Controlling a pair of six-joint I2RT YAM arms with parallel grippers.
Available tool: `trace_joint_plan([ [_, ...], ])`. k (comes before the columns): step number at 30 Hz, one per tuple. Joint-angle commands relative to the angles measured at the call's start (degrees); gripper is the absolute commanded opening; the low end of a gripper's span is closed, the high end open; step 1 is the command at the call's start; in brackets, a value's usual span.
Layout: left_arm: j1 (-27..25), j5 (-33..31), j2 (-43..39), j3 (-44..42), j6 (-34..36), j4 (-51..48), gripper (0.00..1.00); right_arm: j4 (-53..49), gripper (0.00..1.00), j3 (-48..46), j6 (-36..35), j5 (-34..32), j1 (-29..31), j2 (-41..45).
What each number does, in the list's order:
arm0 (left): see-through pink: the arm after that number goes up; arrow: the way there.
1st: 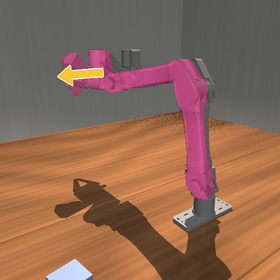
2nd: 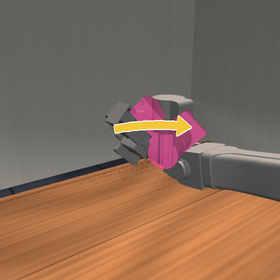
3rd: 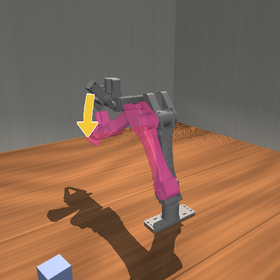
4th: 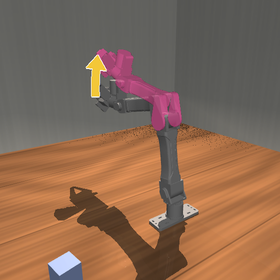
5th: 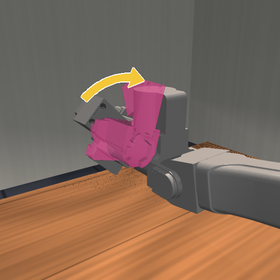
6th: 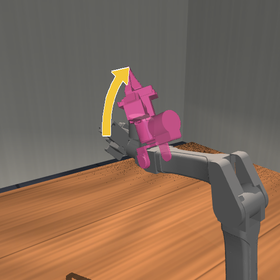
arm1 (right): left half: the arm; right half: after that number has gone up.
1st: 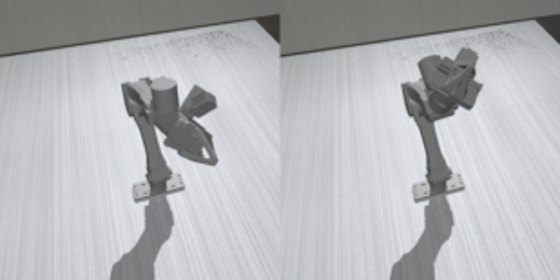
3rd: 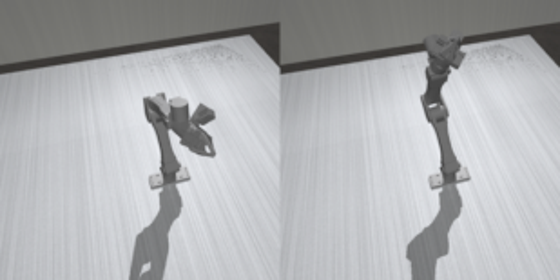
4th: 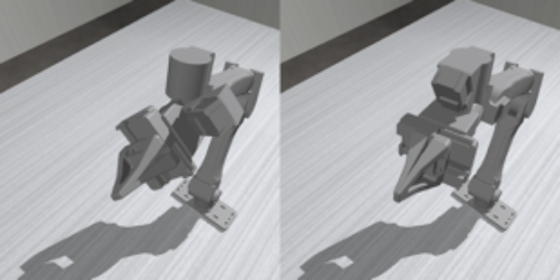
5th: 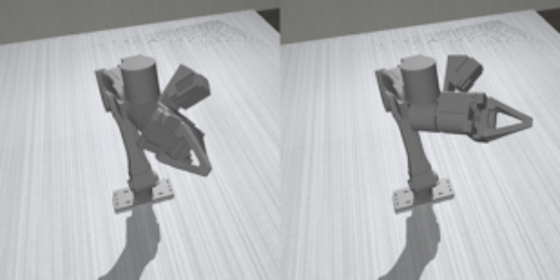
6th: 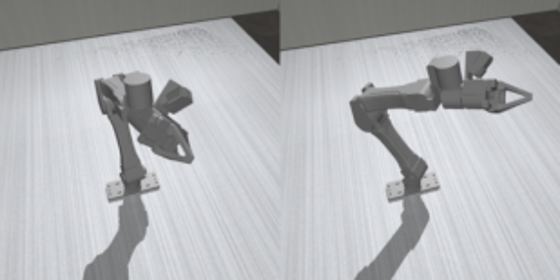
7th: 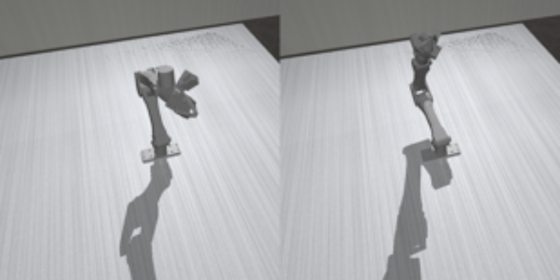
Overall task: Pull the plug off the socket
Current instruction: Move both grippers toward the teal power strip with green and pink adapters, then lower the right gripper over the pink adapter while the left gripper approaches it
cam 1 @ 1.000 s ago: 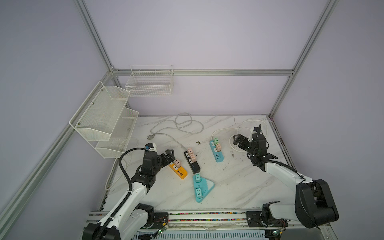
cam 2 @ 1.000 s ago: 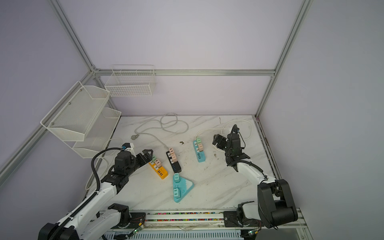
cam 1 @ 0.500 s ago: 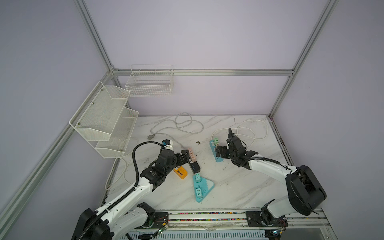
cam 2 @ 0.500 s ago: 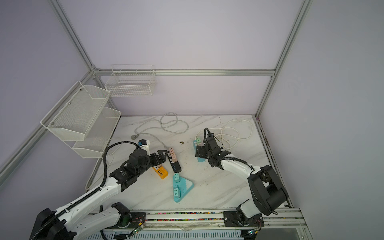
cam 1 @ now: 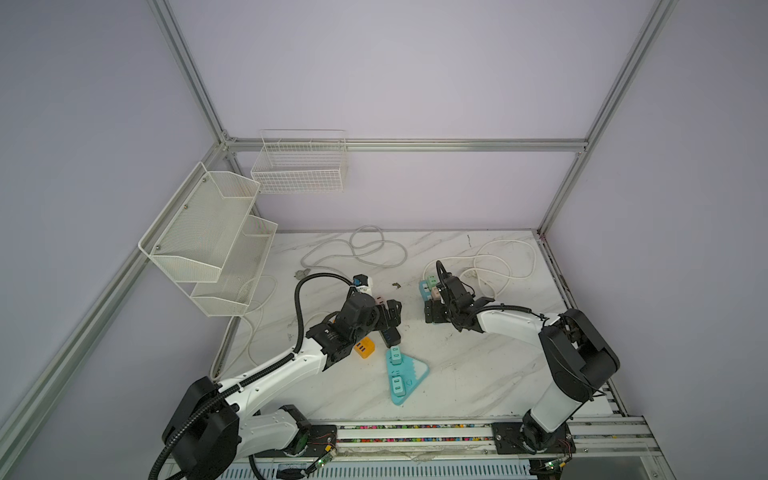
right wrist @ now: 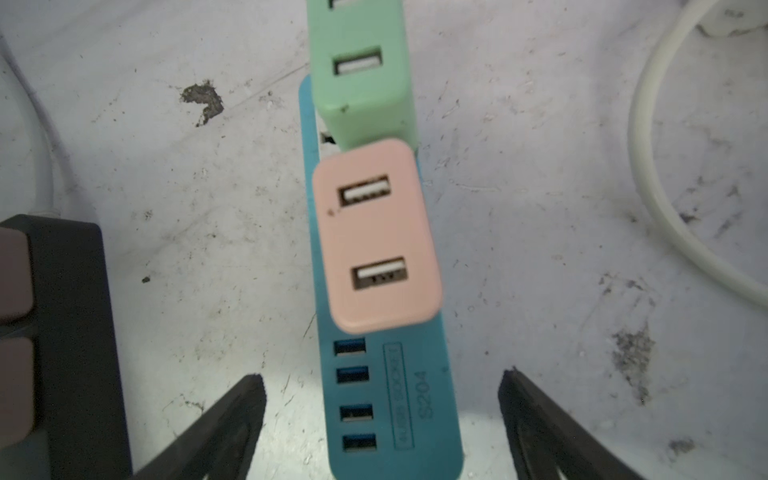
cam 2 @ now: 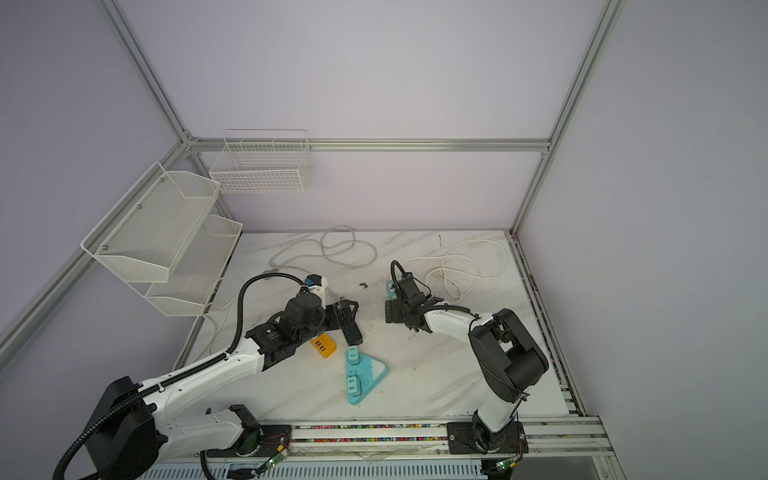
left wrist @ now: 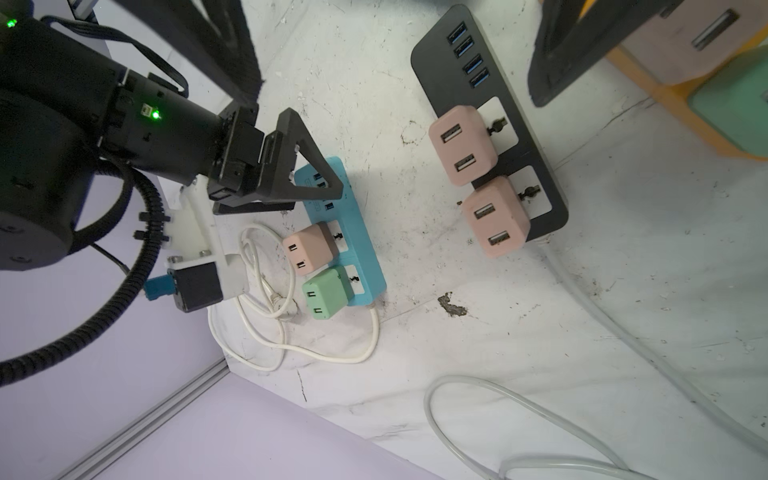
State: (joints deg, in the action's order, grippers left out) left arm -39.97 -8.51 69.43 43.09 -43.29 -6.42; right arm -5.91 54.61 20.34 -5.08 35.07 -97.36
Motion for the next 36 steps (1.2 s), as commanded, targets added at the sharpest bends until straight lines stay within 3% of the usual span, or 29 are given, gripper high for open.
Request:
trace_joint_plan([
  [1,-0.6,0.9,0.8,6.3,1.5,3.0,1.0,-2.2,0.85,2.8,-1.6,-0.5,0.4,-2.4],
  [17,-1.1,2.4,3.4,8.0,0.4,3.3,1.0,-3.2,0.62,5.2,-2.4,-1.5,0.4,-6.1],
  [28,-1.6,3.3,1.7,7.6,-0.6,3.2,1.0,-4.3,0.48,3.0,-2.1,-2.8,0.4,-3.7],
  [36,-3.7,4.4,1.8,8.6,-0.3,3.3,1.0,-7.4,0.45,-1.9,4.8,-4.3,0.4,1.2],
])
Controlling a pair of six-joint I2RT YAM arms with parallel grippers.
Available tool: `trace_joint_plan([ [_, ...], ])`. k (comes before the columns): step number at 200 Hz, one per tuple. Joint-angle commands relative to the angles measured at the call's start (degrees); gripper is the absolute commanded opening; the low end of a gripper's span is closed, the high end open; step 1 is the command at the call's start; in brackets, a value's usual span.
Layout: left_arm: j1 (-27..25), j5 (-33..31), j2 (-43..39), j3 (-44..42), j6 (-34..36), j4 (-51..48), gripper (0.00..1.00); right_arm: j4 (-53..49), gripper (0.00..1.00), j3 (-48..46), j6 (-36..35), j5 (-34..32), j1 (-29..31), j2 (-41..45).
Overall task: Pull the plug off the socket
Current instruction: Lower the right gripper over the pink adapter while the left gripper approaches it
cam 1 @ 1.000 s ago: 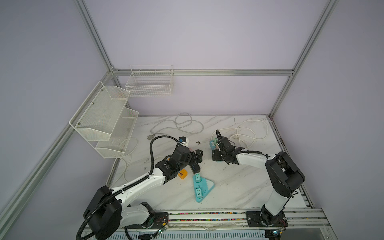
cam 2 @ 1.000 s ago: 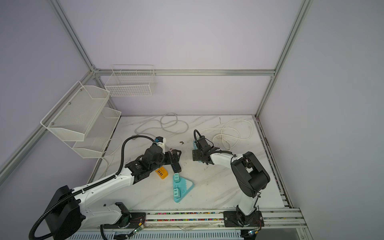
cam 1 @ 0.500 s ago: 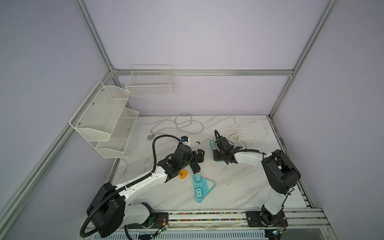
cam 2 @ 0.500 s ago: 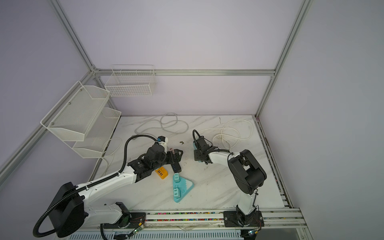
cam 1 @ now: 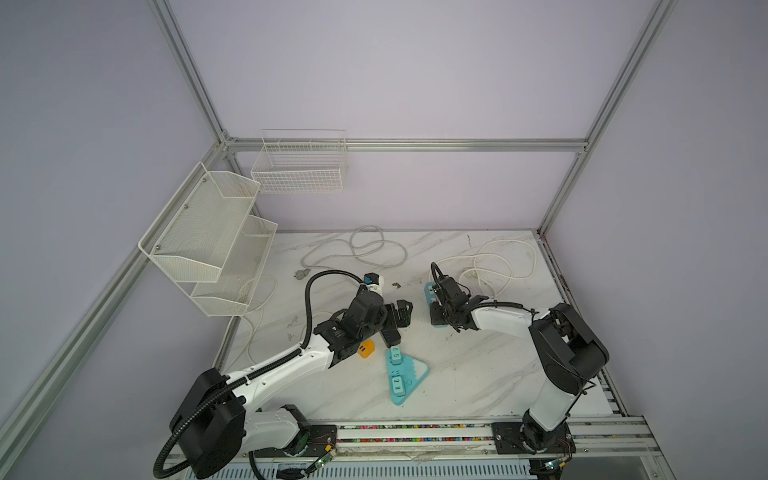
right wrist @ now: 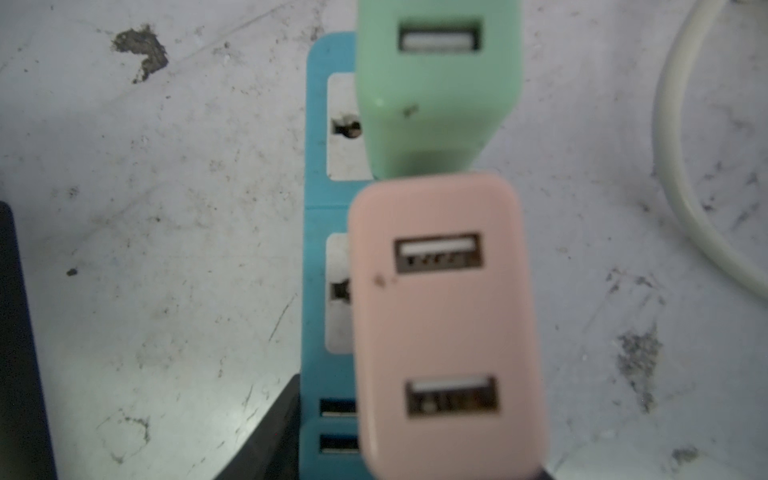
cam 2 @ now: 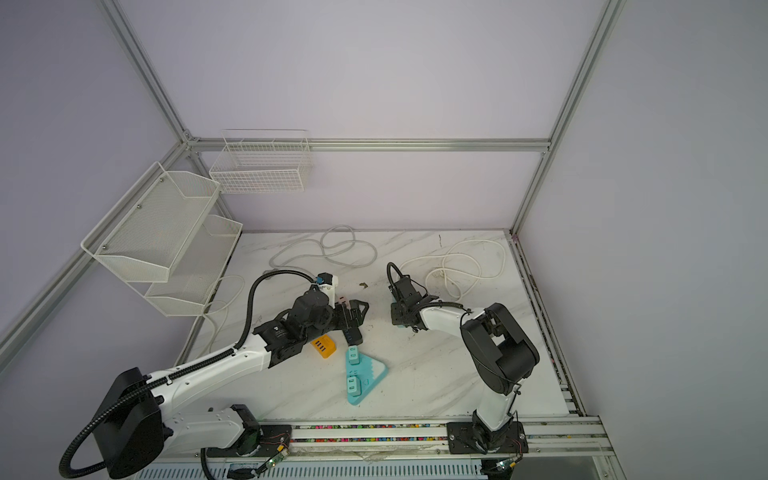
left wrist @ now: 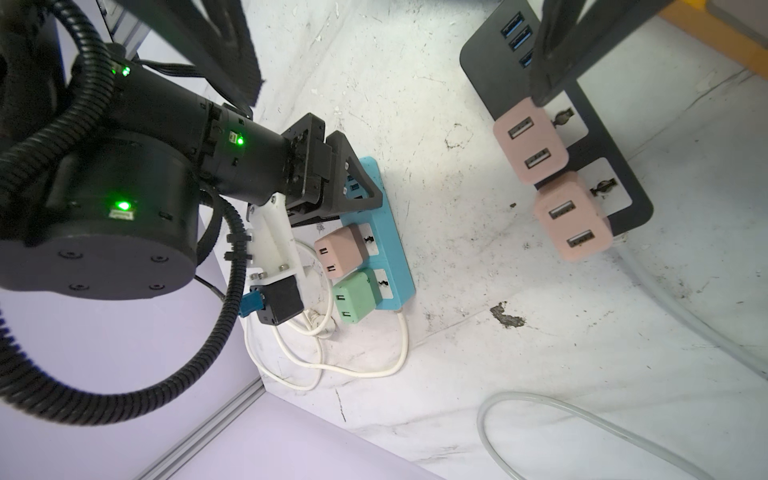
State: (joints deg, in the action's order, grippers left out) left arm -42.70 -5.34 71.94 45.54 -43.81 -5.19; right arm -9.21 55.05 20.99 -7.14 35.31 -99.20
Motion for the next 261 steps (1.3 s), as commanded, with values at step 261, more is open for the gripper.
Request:
trace_joint_plan([
  [261,-3.8,6.3,8.5,14.1,-1.8,5.3,1.0,-14.9,0.8,-9.0,22.1,-9.2,-1.6,25.4],
])
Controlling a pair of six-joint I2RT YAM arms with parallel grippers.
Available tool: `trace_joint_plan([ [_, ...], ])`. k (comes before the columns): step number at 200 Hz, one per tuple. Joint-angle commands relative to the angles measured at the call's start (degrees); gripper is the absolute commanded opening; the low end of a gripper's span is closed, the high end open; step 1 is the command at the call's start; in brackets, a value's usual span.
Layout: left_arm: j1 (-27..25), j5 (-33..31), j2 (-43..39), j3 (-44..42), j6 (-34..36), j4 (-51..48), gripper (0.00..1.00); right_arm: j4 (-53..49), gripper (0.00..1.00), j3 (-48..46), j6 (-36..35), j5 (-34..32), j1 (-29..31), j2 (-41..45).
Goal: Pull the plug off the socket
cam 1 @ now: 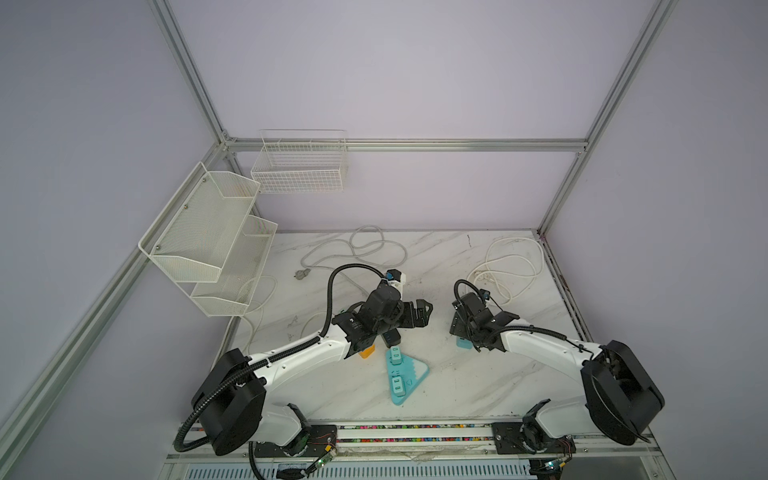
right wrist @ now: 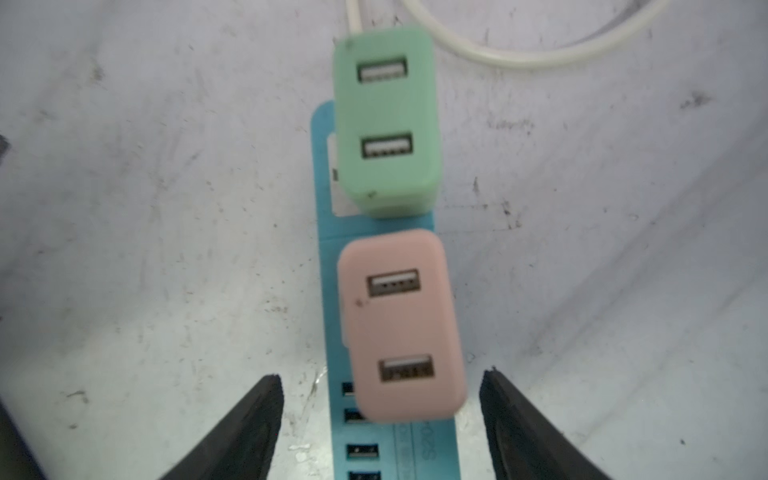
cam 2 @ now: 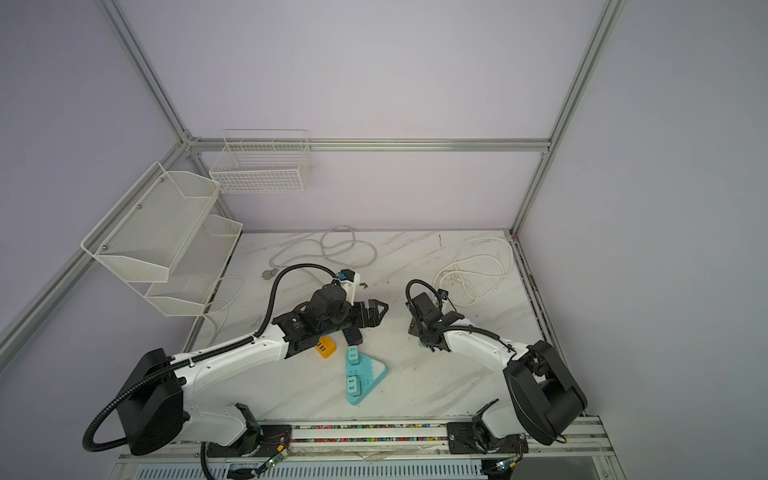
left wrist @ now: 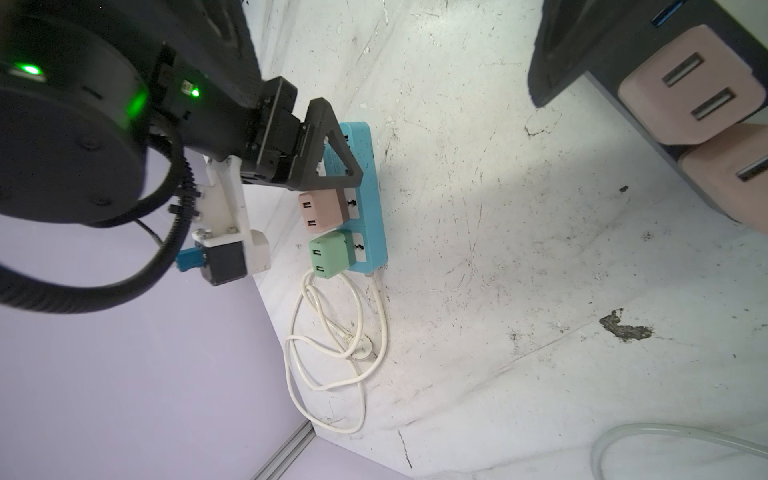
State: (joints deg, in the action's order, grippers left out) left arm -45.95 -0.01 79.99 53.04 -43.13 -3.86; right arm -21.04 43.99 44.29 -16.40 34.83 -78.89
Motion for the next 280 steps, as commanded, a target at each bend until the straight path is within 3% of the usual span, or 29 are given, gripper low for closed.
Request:
trace_joint_plan([
  [1,-0.5,1.0,0.5,6.7,-2.5,4.1,1.0,-3.2,0.8,2.1,-1.3,0.3,-1.3,5.3],
  [57,-1.9,1.8,8.0,10.4,-5.8,6.0,1.0,-5.0,0.81,5.9,-9.2,9.9,-12.2,8.9],
  [93,-3.5,1.0,13.4,13.3,-7.2,6.8,1.0,-5.2,0.81,7.1,-11.7,9.9,-14.2,5.4],
  [165,-4.9,5.3,26.6,21.9,-7.9,6.8,0.71,-3.5,0.69,7.5,-14.7,11.3,-14.2,0.8],
  [280,-4.9,10.6,39.0,28.7,-8.0,8.7,0.52,-2.0,0.58,7.0,-16.3,11.8,-14.0,-3.7],
])
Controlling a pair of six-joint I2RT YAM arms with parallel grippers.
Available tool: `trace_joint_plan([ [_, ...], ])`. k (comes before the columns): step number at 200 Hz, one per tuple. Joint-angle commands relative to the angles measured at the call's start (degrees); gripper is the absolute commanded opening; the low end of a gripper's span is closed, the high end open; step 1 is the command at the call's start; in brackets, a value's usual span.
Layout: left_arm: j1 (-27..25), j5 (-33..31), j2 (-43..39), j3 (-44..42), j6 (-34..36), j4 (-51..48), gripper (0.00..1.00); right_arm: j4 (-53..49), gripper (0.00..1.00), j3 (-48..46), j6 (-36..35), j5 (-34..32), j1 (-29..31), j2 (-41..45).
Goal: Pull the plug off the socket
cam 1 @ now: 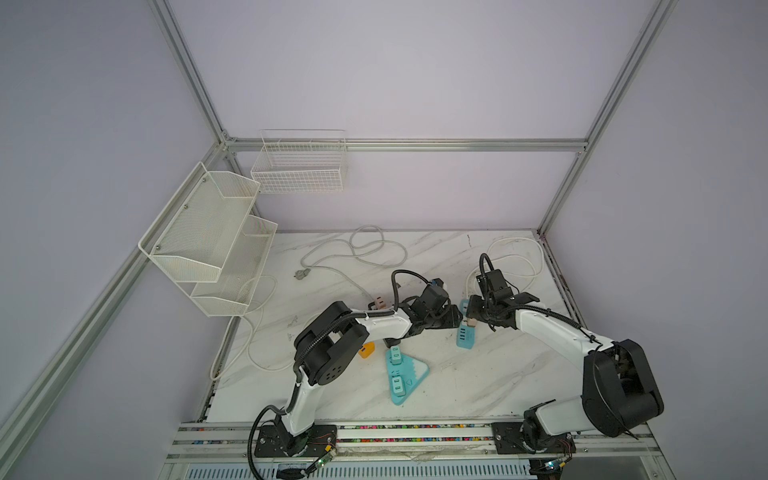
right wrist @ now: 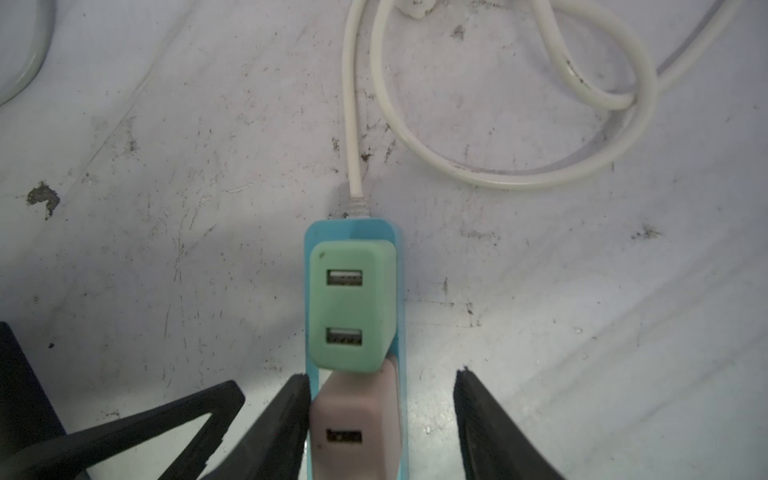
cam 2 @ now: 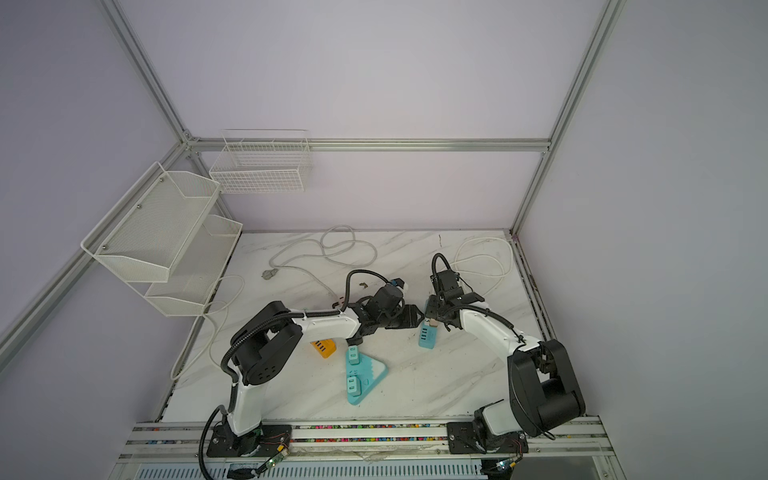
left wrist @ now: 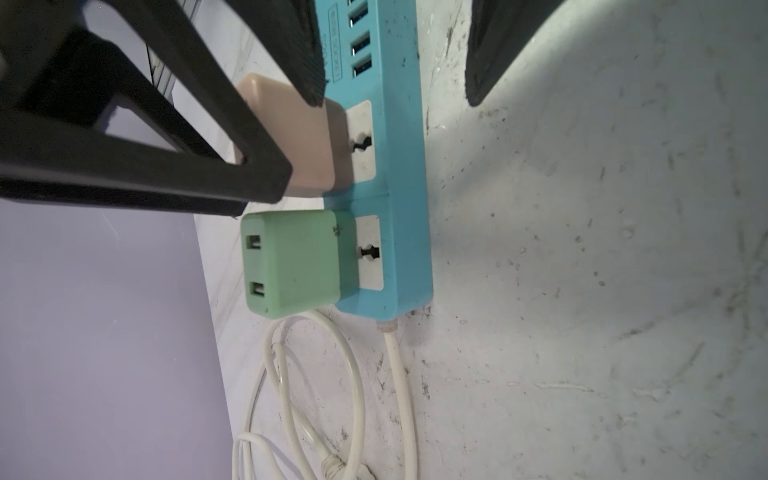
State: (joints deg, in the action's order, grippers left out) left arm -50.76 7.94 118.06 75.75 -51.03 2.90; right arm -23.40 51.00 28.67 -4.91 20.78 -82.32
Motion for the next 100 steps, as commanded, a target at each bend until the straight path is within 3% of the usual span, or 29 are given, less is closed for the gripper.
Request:
trace_joint_plan([
  [1,-0.1,2.7,1.0,6.0,-0.1,1.9,0.52,0.3,0.58,0.0,-0.7,0.3,0.1,-0.3],
  [100,-0.1,4.3,5.0,8.5,-0.7,1.3,0.41,-0.5,0.53,1.4,-1.0,-1.3,2.6,-3.8],
])
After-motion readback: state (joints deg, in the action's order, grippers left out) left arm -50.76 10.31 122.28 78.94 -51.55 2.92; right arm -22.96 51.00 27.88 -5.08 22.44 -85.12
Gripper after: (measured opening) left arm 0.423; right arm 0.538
